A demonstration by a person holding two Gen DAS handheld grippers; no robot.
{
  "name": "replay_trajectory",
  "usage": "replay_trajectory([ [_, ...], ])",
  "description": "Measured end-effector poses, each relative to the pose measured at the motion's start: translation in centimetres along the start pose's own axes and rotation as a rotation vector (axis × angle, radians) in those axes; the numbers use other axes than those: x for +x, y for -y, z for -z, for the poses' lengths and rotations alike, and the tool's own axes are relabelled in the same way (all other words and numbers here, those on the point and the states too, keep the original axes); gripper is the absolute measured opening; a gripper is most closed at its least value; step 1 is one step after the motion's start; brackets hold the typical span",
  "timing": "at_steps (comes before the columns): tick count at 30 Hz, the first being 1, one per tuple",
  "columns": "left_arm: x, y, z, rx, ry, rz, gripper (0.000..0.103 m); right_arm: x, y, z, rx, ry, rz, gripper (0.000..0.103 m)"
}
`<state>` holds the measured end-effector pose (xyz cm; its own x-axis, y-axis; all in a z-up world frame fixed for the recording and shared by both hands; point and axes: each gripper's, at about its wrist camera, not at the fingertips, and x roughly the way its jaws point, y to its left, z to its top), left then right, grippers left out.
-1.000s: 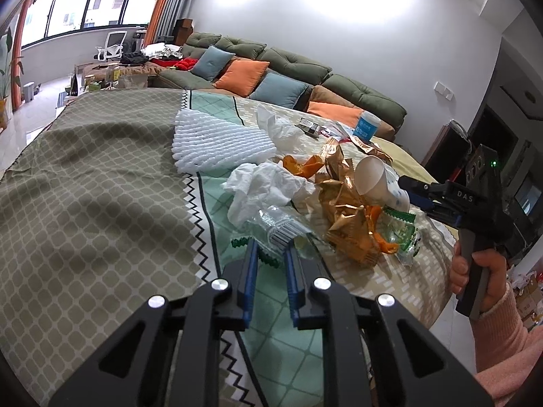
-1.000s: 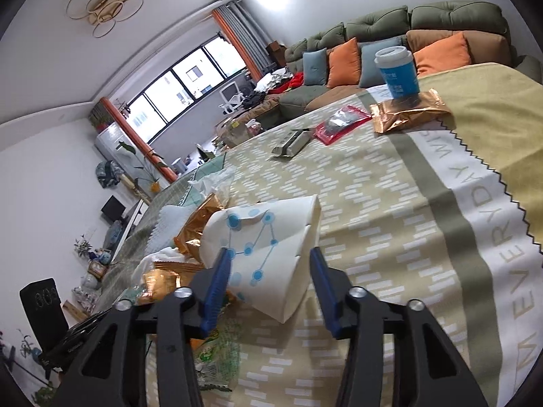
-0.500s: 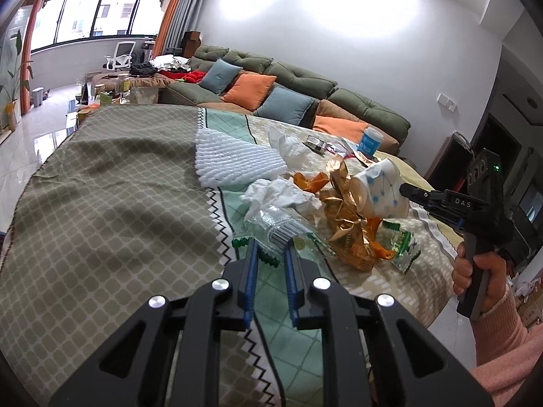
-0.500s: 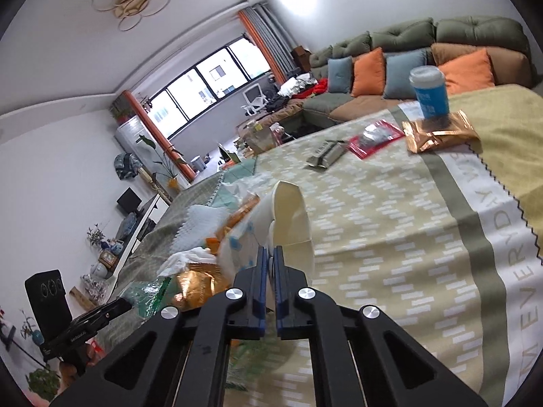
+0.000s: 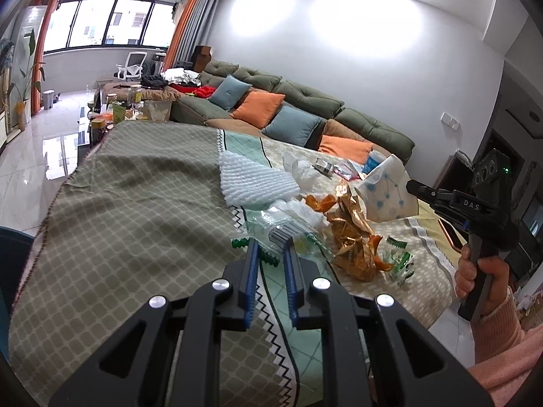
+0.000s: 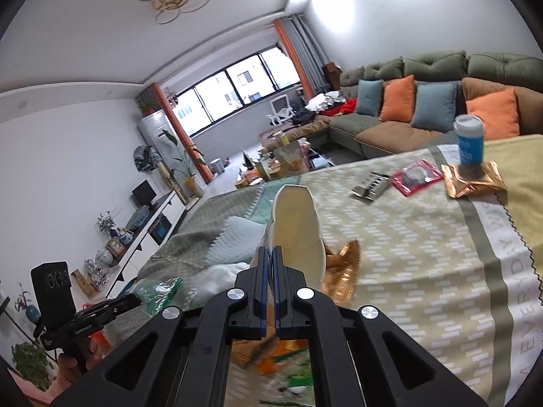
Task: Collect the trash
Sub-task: 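Carry the bottle and cup to the teal bin and release them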
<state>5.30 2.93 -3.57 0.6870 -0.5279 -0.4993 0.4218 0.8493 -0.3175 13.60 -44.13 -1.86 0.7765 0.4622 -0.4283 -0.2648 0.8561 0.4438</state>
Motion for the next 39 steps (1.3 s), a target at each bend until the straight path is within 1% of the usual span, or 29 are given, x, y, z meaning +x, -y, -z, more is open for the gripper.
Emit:
replay_trajectory([
  [3,-1.1,-0.3,-0.2,-0.005,0.022,-0.01,0.016,0.3,-1.1,-0.1,-0.014,-0.003,-0.032,0.003],
  [6,-2.1,-0.8,-0.3,-0.013,0.046,-0.025,0.016,0.9,-2.5,-0.1,-0.031,-0.014,-0.086,0.003],
  [8,-2.8,-1.2,-0.3,-0.012,0.062,-0.052,0.016,1.6,-3.7,0.0,-0.043,-0.026,-0.122,0.003],
  [13,-4.8,-3.0,-0.3,-0.051,0.1,-0.105,0.016,4.1,-6.8,0.4,-0.073,-0.073,-0.216,0.003],
  [21,-8.0,-7.0,0.1,-0.132,0.14,-0.23,0.016,9.2,-12.5,0.6,-0.138,-0.153,-0.356,0.003],
  [27,-10.7,-10.3,0.4,-0.186,0.176,-0.335,0.016,12.4,-16.8,1.1,-0.186,-0.202,-0.444,0.003],
  [33,-12.7,-13.7,1.2,-0.24,0.184,-0.432,0.016,15.3,-20.4,2.2,-0.22,-0.256,-0.509,0.003],
  [39,-13.6,-16.2,2.1,-0.29,0.176,-0.497,0.016,17.9,-23.9,3.2,-0.261,-0.306,-0.556,0.003],
])
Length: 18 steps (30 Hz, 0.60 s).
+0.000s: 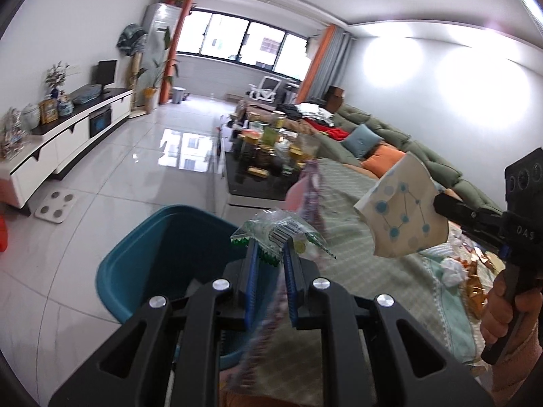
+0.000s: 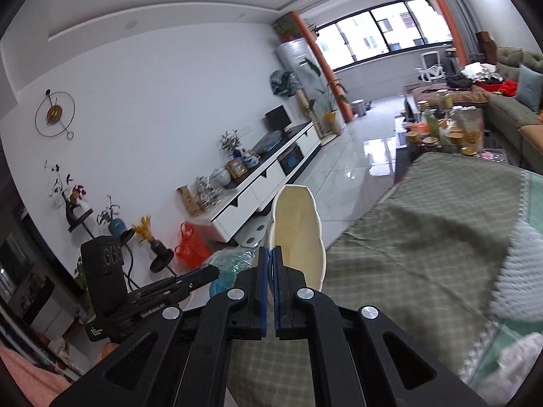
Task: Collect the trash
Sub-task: 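Carry the bottle and cup to the teal bin and release them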
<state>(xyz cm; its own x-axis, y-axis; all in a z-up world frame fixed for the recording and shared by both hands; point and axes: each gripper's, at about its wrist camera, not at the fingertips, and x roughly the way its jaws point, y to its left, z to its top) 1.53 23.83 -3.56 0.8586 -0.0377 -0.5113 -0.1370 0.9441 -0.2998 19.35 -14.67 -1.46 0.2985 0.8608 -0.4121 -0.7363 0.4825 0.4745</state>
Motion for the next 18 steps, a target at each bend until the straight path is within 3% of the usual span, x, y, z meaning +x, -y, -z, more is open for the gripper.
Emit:
replay_trajectory([
  [18,3.2,-5.0,2.0,-0.089,-0.104,-0.114,0.016,9.4,-1.1,0.5,0.016,-0.18,-0.026,0.003],
])
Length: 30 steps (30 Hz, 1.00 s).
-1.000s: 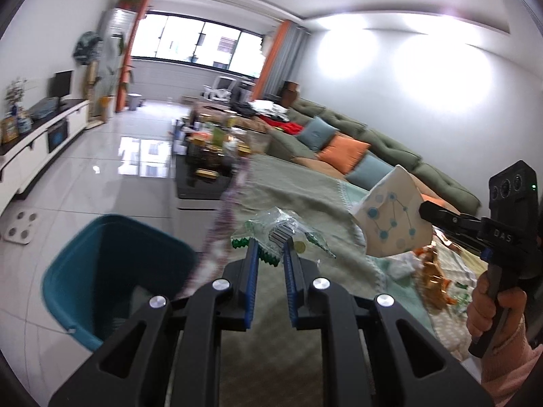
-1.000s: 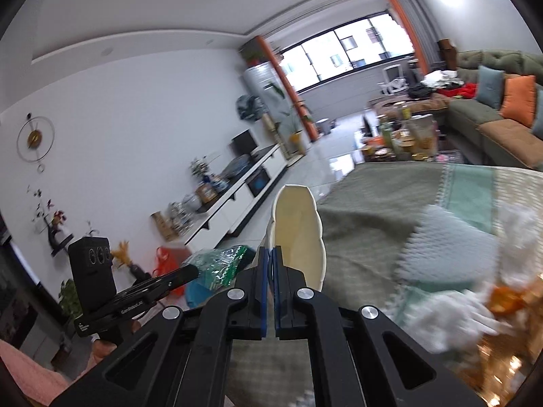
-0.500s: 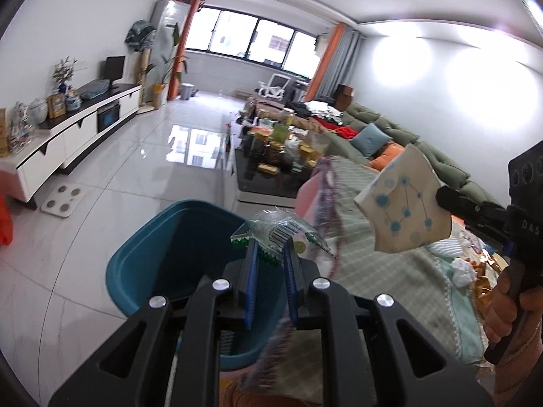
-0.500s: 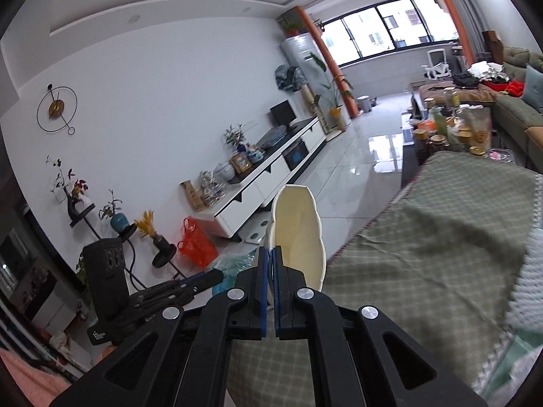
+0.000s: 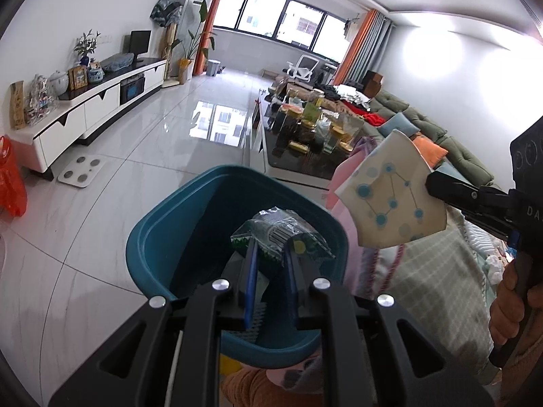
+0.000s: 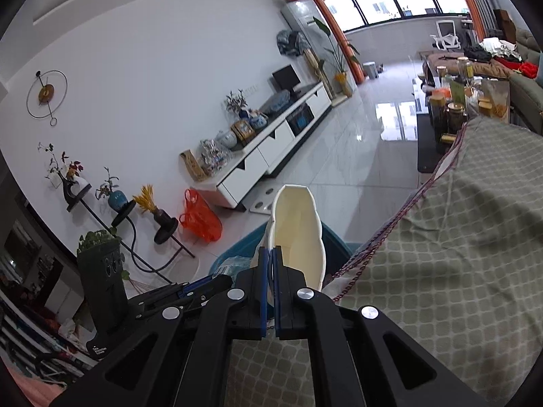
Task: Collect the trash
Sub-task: 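Carry the bottle and cup to the teal bin and release them, then grasp the white tissue with the left tool while the right tool grasps a gold wrapper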
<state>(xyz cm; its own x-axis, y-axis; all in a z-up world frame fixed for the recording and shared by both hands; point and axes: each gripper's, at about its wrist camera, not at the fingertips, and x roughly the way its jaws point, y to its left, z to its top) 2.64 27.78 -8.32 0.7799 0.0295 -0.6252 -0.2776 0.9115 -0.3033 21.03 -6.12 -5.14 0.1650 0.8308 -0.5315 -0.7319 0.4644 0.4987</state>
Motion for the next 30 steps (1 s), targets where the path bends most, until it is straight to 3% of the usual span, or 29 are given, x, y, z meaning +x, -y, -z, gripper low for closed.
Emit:
replay_trajectory([
  [9,1.8,-0.6,0.3,-0.014,-0.039,-0.025,0.02,2.8,-0.5,0.2,0.022,-0.075,0.018,0.006],
  [12,2.4,-0.9,0.2,-0.033,-0.055,-0.03,0.041,3.1,-0.4,0.2,0.029,-0.085,0.027,0.009],
  [20,2.3,-0.7,0.2,-0.027,-0.041,-0.023,0.045,1.5,-0.6,0.2,0.01,-0.053,0.048,0.011],
  [23,1.5,0.4,0.1,0.001,-0.008,-0.011,0.053,-0.2,-0.6,0.4,0.0,-0.02,0.057,0.026],
  [28,-0.5,3.3,-0.2,0.075,0.057,0.031,0.066,-3.0,-0.6,1.0,-0.022,0.027,0.076,0.03],
  [30,-1.0,4.4,-0.2,0.105,0.076,0.05,0.07,-4.2,-0.5,1.4,-0.031,0.05,0.092,0.037],
])
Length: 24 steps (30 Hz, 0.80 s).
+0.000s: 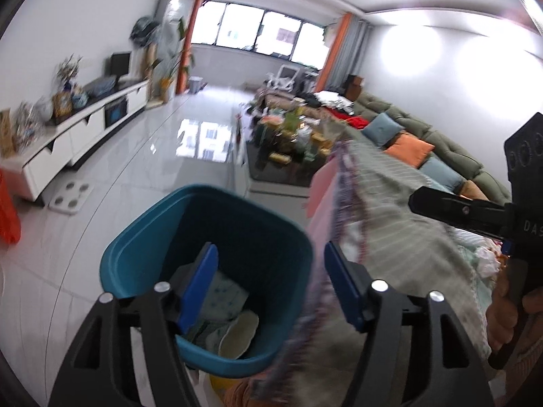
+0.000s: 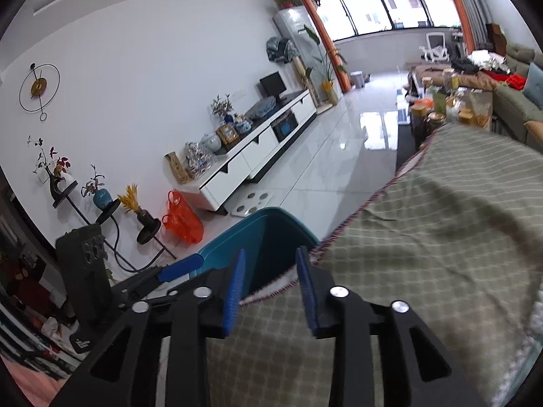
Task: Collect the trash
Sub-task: 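Grasp the white tissue with the left tool while the right tool grasps a gold wrapper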
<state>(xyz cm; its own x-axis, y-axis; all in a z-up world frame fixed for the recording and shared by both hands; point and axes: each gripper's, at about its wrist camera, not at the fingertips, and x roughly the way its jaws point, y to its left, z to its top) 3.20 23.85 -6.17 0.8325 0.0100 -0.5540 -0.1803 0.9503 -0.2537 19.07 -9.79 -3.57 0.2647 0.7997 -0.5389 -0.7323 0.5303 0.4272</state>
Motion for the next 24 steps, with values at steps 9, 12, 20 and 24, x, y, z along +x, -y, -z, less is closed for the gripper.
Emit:
replay_trajectory([
  [9,-1.6,6.9,0.6,0.135,0.058,0.136,0.094,-6.7,2.3,2.0,-0.009,0.102,0.139,0.056],
  [12,-1.3,9.4,1.2,0.183,0.051,0.188,0.094,-8.8,3.7,3.1,0.02,0.121,0.188,0.06],
  [20,0.0,15.4,2.7,0.274,-0.003,0.329,0.095,-14.5,8.3,6.1,0.12,0.163,0.324,0.063],
  [24,0.8,17.6,3.5,0.296,-0.037,0.383,0.095,-16.7,10.0,7.5,0.163,0.179,0.383,0.063],
])
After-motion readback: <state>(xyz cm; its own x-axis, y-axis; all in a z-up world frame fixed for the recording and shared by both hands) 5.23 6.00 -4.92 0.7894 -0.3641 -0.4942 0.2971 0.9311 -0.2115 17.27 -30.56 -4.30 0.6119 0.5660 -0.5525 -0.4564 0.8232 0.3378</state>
